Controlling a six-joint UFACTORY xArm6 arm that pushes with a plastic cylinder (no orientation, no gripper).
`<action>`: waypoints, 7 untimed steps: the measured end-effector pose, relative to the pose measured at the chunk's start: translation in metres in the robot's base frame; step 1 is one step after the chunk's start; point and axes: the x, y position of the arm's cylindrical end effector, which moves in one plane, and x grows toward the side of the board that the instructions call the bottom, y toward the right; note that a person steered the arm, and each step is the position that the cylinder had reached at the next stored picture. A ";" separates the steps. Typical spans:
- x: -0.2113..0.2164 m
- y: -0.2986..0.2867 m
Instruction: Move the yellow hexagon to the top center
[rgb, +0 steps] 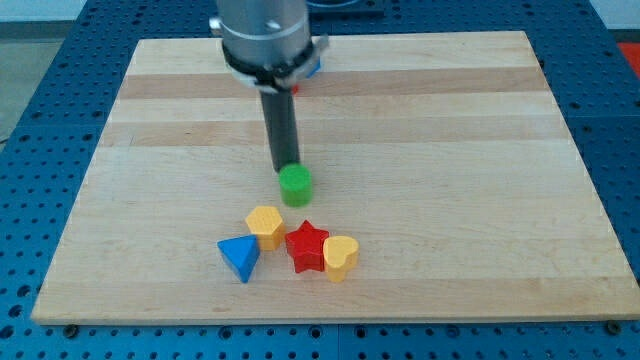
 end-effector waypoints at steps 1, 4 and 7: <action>0.037 0.011; -0.022 0.012; -0.003 0.052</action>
